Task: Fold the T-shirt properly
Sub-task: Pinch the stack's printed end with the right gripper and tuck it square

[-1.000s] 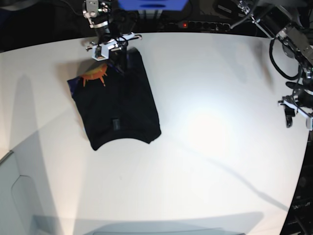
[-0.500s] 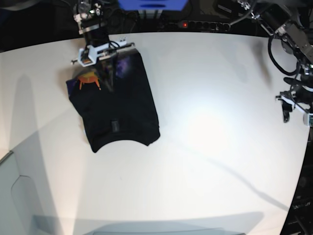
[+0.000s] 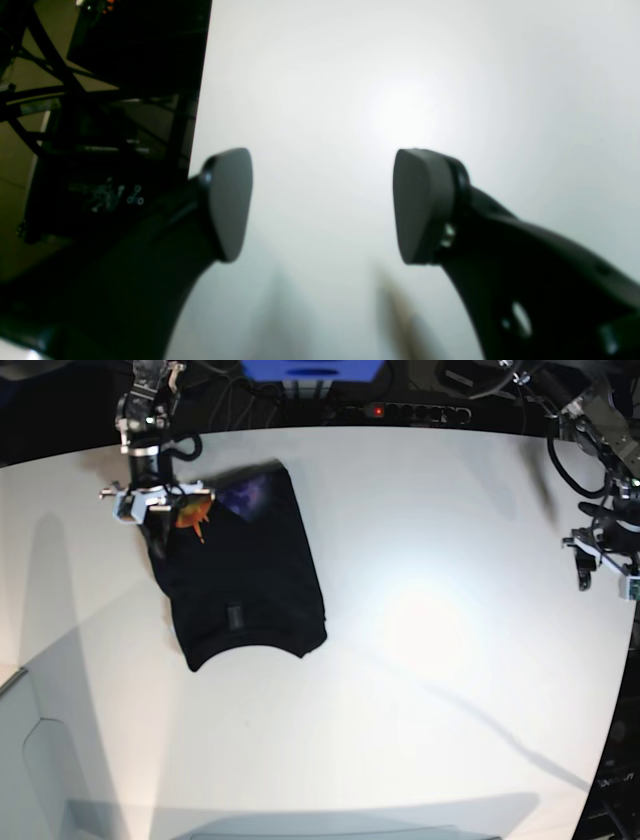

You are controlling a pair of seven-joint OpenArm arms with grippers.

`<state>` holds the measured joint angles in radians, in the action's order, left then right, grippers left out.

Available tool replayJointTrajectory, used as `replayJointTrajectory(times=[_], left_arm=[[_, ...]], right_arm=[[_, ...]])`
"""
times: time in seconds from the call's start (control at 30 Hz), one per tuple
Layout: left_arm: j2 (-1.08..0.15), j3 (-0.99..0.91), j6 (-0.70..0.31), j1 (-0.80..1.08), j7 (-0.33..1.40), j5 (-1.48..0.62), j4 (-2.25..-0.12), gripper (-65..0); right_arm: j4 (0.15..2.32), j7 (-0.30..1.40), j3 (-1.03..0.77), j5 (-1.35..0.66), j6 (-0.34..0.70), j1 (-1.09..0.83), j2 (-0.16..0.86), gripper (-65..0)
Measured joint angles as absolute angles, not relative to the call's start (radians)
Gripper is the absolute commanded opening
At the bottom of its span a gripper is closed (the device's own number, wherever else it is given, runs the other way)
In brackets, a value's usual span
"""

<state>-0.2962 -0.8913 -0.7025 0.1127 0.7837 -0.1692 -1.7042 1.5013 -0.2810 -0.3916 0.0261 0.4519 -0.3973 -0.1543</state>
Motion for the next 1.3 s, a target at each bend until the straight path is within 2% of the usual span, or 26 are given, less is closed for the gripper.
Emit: replayJointTrajectory(times=[0.3,0.47,0.6,0.77,1.0,1.13,1.3], left_arm=[[-0.296,-0.889,-0.703,0.111,0.782,-0.173,-1.703,-22.6],[-0.296,-0.889,-0.703,0.111,0.781,-0.173,-1.703,-22.6],[-0.296,-0.889,-0.702,0.12,0.777,-0.17,-1.703,-22.6],[-0.296,-0.889,-0.703,0.138,0.778,-0.172,-1.703,-22.6],[-0.296,-0.896,-0.703,0.152,0.774,-0.174,-1.703,-22.6],[-0.292,-0.933,-0.703,0.167,0.782,-0.177,-1.703,-22.6],[-0.293,-0.931,-0.703,0.166,0.777,-0.178,-1.703,-22.6]], right_arm=[[1.402,-0.314,-0.392,0.019,0.451,-0.398,-0.155,-65.0],[1.512,-0.29,-0.392,0.016,0.452,-0.451,-0.156,-65.0],[1.625,-0.348,-0.388,-0.139,0.452,-0.48,-0.158,-65.0],[1.702,-0.313,-0.318,-0.158,0.451,-0.504,-0.152,-65.0],[1.597,-0.261,-0.212,-0.154,0.451,-0.485,-0.155,-65.0],[1.469,-0.286,-0.215,-0.155,0.451,-0.445,-0.155,-65.0],[1.42,-0.32,-0.208,-0.109,0.451,-0.435,-0.144,-65.0]])
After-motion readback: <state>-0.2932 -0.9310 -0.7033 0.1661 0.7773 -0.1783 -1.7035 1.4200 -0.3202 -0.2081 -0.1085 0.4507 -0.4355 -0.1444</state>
